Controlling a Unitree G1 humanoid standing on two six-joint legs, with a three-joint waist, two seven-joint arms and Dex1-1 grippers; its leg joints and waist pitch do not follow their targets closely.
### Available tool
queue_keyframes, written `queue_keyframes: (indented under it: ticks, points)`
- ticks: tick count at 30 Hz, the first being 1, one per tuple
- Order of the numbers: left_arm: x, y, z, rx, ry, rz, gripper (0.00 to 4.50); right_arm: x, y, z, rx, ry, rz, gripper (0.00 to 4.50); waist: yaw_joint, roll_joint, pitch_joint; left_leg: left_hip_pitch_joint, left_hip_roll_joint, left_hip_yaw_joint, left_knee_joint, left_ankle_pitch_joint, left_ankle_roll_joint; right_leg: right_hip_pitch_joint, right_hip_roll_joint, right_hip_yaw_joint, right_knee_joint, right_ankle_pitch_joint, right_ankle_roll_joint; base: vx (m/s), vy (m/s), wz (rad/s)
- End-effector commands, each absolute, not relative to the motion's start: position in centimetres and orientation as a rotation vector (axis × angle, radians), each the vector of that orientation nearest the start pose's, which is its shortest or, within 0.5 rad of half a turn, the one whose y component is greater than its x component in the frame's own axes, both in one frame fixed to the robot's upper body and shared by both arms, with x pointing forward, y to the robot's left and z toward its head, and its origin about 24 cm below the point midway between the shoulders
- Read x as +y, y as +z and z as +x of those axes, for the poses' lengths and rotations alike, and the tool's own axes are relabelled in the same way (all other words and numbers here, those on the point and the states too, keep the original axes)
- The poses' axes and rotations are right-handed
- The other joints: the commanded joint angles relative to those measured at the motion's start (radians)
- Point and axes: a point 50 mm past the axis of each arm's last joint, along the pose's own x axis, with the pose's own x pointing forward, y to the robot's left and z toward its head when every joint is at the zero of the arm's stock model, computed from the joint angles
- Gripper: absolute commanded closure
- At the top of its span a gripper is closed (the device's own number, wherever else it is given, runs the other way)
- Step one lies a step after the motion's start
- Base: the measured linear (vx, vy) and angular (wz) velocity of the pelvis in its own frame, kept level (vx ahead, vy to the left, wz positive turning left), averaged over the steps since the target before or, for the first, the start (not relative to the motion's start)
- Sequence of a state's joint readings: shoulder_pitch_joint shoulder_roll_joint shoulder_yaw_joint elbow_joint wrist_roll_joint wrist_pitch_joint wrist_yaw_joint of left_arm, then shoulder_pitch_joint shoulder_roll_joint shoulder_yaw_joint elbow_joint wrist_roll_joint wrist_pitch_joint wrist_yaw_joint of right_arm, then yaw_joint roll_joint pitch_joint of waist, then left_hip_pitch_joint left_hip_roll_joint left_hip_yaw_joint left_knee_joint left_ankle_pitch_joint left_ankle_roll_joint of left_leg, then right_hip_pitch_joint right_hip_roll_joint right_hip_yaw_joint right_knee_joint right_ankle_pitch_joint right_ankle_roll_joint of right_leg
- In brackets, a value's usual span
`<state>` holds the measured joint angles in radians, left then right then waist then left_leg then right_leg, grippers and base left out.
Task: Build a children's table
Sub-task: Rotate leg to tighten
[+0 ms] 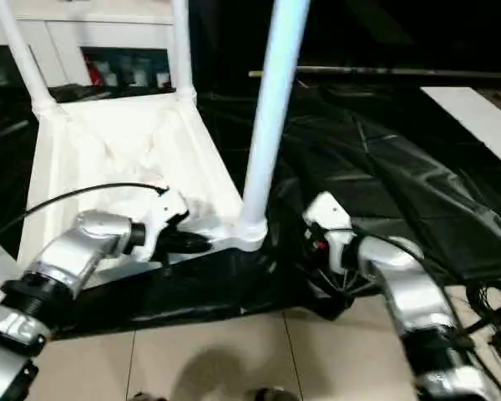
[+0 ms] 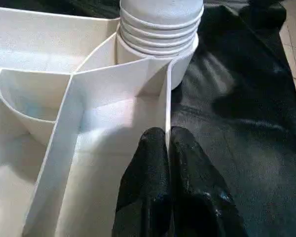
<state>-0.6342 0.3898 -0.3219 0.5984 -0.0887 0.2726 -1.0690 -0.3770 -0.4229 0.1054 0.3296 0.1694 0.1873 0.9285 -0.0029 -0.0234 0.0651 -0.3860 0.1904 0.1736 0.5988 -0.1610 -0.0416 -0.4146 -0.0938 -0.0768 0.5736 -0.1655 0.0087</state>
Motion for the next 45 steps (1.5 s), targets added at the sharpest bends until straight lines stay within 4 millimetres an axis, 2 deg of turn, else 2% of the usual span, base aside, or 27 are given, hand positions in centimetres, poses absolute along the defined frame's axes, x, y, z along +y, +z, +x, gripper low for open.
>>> queue_keyframes:
  ticks: [1,6,8,10,12,14,15,17,18,19,21,25,26,28,30,32,33,35,36,37,38,39,40,41,42,44,45]
  points:
    - [14.3,6.2,33.3,0.507,-1.151,0.307,4.50,-17.0,6.5,30.7,0.245,0.947,-0.159,0.33,0.003,0.005,-0.058,0.036,0.030,-0.028,-0.082,-0.547,-0.026,0.028,-0.052,0.015,-0.104,-0.604,-0.117,0.000,0.000,0.00]
    - [14.9,6.3,34.2,0.494,-1.045,0.352,4.50,-16.1,6.8,31.2,0.220,0.954,-0.151,0.09,0.005,0.005,-0.057,0.038,0.031,-0.027,-0.086,-0.571,-0.034,0.027,-0.050,0.016,-0.101,-0.570,-0.129,0.000,0.000,0.00]
    - [14.7,6.4,34.2,0.484,-1.071,0.343,4.50,-15.9,6.8,31.5,0.224,0.965,-0.170,0.09,0.002,0.004,-0.057,0.037,0.030,-0.029,-0.085,-0.577,-0.036,0.032,-0.052,0.010,-0.103,-0.584,-0.122,0.000,0.000,0.00]
    - [14.2,6.7,33.7,0.470,-1.154,0.315,4.50,-15.7,6.5,31.9,0.241,0.971,-0.210,0.09,0.000,0.009,-0.057,0.032,0.035,-0.034,-0.091,-0.582,-0.037,0.042,-0.057,0.002,-0.104,-0.576,-0.117,0.000,0.000,0.00]
    - [13.9,6.8,33.5,0.463,-1.186,0.311,4.50,-15.5,6.3,32.2,0.257,0.970,-0.231,0.09,-0.005,0.012,-0.056,0.033,0.038,-0.038,-0.095,-0.611,-0.046,0.045,-0.057,-0.006,-0.103,-0.551,-0.127,0.000,0.000,0.00]
    - [13.8,6.9,33.4,0.464,-1.205,0.302,4.50,-15.4,6.2,32.3,0.260,0.974,-0.241,0.09,-0.003,0.011,-0.056,0.043,0.037,-0.033,-0.092,-0.624,-0.049,0.036,-0.059,-0.003,-0.105,-0.531,-0.143,0.000,0.000,0.00]
    - [13.6,6.9,33.2,0.466,-1.240,0.305,4.50,-15.2,6.2,32.7,0.262,0.968,-0.247,0.09,0.000,0.010,-0.056,0.048,0.034,-0.029,-0.087,-0.611,-0.044,0.030,-0.062,0.001,-0.107,-0.532,-0.153,0.000,0.000,0.00]
    - [13.5,6.9,33.0,0.473,-1.260,0.298,4.50,-15.0,6.2,32.9,0.261,0.964,-0.248,0.09,0.002,0.010,-0.057,0.042,0.033,-0.027,-0.088,-0.576,-0.036,0.036,-0.063,0.005,-0.104,-0.521,-0.162,0.000,0.000,0.00]
    - [13.8,6.8,33.3,0.477,-1.221,0.343,4.50,-14.9,6.2,33.3,0.260,0.953,-0.250,0.09,0.009,0.012,-0.058,0.045,0.035,-0.025,-0.088,-0.563,-0.035,0.033,-0.063,0.008,-0.101,-0.508,-0.166,0.000,0.000,0.00]
    - [14.0,6.8,33.5,0.482,-1.193,0.369,4.50,-14.9,6.2,33.4,0.257,0.950,-0.251,0.09,0.010,0.013,-0.059,0.046,0.036,-0.024,-0.087,-0.557,-0.036,0.030,-0.061,0.011,-0.095,-0.481,-0.182,0.000,0.000,0.00]
    - [14.6,6.6,34.0,0.505,-1.127,0.416,4.50,-14.8,6.3,33.6,0.253,0.951,-0.255,0.09,0.013,0.012,-0.059,0.045,0.036,-0.020,-0.088,-0.546,-0.034,0.030,-0.060,0.014,-0.093,-0.457,-0.189,0.000,0.000,0.00]
    - [16.4,6.7,35.5,0.507,-0.912,0.543,4.50,-14.5,6.4,33.9,0.237,0.955,-0.251,0.09,0.017,0.009,-0.061,0.038,0.032,-0.020,-0.085,-0.511,-0.026,0.039,-0.057,0.011,-0.090,-0.472,-0.167,0.000,0.000,0.00]
    - [16.3,6.7,35.4,0.500,-0.928,0.553,4.50,-14.4,6.4,33.9,0.236,0.957,-0.251,0.09,0.017,0.008,-0.061,0.036,0.032,-0.021,-0.086,-0.508,-0.025,0.040,-0.058,0.010,-0.090,-0.478,-0.161,0.000,0.000,0.00]
    - [16.1,6.9,35.3,0.476,-0.951,0.555,4.50,-14.4,6.4,33.9,0.233,0.959,-0.249,0.09,0.006,0.007,-0.062,0.021,0.032,-0.028,-0.089,-0.492,-0.023,0.053,-0.060,0.005,-0.088,-0.502,-0.144,0.000,0.000,0.00]
    - [15.7,6.9,35.0,0.455,-1.001,0.549,4.50,-14.4,6.4,34.0,0.232,0.960,-0.248,0.09,0.006,0.007,-0.065,0.027,0.032,-0.025,-0.085,-0.486,-0.019,0.047,-0.062,0.008,-0.091,-0.490,-0.153,0.000,0.000,0.00]
    - [14.8,7.1,34.5,0.414,-1.102,0.522,4.50,-14.4,6.3,34.1,0.231,0.959,-0.247,0.09,0.007,0.008,-0.064,0.034,0.033,-0.020,-0.083,-0.484,-0.015,0.039,-0.060,0.012,-0.091,-0.458,-0.181,0.000,0.000,0.00]
    - [14.0,7.2,34.0,0.388,-1.188,0.499,4.50,-14.4,6.3,34.2,0.230,0.957,-0.247,0.09,0.011,0.009,-0.066,0.036,0.034,-0.018,-0.082,-0.472,-0.013,0.039,-0.062,0.015,-0.088,-0.433,-0.199,0.000,0.000,0.00]
    - [14.0,7.2,34.0,0.387,-1.192,0.499,4.50,-14.4,6.3,34.2,0.230,0.957,-0.247,0.09,0.017,0.010,-0.067,0.035,0.035,-0.014,-0.084,-0.454,-0.011,0.039,-0.059,0.019,-0.082,-0.391,-0.217,0.000,0.000,0.00]
    - [13.6,7.3,33.7,0.373,-1.236,0.491,4.50,-14.5,6.3,34.2,0.231,0.957,-0.249,0.09,0.025,0.012,-0.069,0.042,0.037,-0.010,-0.083,-0.446,-0.010,0.035,-0.058,0.023,-0.080,-0.363,-0.227,0.000,0.000,0.00]
    - [13.0,7.4,33.2,0.350,-1.300,0.460,4.50,-14.6,6.3,34.2,0.233,0.957,-0.250,0.09,0.030,0.010,-0.070,0.042,0.039,-0.007,-0.083,-0.428,-0.010,0.035,-0.057,0.026,-0.073,-0.328,-0.241,0.000,0.000,0.00]
    - [12.6,7.5,33.0,0.336,-1.323,0.437,4.50,-14.6,6.3,34.2,0.234,0.958,-0.251,0.09,0.035,0.011,-0.071,0.040,0.039,-0.005,-0.084,-0.414,-0.009,0.038,-0.056,0.028,-0.069,-0.313,-0.245,0.000,0.000,0.00]
    - [12.2,7.6,32.8,0.328,-1.352,0.413,4.50,-14.6,6.2,34.2,0.237,0.961,-0.251,0.09,0.045,0.011,-0.072,0.042,0.040,0.000,-0.083,-0.401,-0.003,0.036,-0.055,0.029,-0.067,-0.294,-0.250,0.000,0.000,0.00]
    - [12.0,7.6,32.7,0.325,-1.368,0.399,4.50,-14.6,6.2,34.2,0.241,0.967,-0.249,0.09,0.048,0.011,-0.073,0.045,0.041,0.002,-0.082,-0.395,-0.004,0.035,-0.055,0.031,-0.064,-0.283,-0.252,0.000,0.000,0.00]
    - [11.7,7.6,32.5,0.320,-1.384,0.391,4.50,-14.6,6.1,34.2,0.247,0.978,-0.247,0.09,0.053,0.008,-0.075,0.039,0.042,0.003,-0.082,-0.359,0.000,0.041,-0.053,0.034,-0.056,-0.247,-0.257,0.000,0.000,0.00]
    - [11.5,7.6,32.5,0.319,-1.390,0.391,4.50,-14.5,6.1,34.1,0.252,0.992,-0.247,0.09,0.053,0.008,-0.075,0.039,0.042,0.003,-0.082,-0.359,0.000,0.041,-0.053,0.034,-0.056,-0.247,-0.257,0.000,0.000,0.00]
    - [11.4,7.5,32.5,0.318,-1.393,0.399,4.50,-14.4,5.8,33.9,0.268,1.019,-0.248,0.09,0.063,-0.002,-0.075,0.043,0.038,0.014,-0.076,-0.342,0.012,0.033,-0.049,0.042,-0.054,-0.254,-0.254,0.000,0.000,0.00]
    - [11.3,7.5,32.5,0.317,-1.392,0.399,4.50,-14.4,5.7,33.8,0.272,1.024,-0.250,0.09,0.070,-0.001,-0.077,0.048,0.039,0.019,-0.073,-0.325,0.019,0.030,-0.049,0.047,-0.052,-0.248,-0.257,0.049,-0.015,0.19]
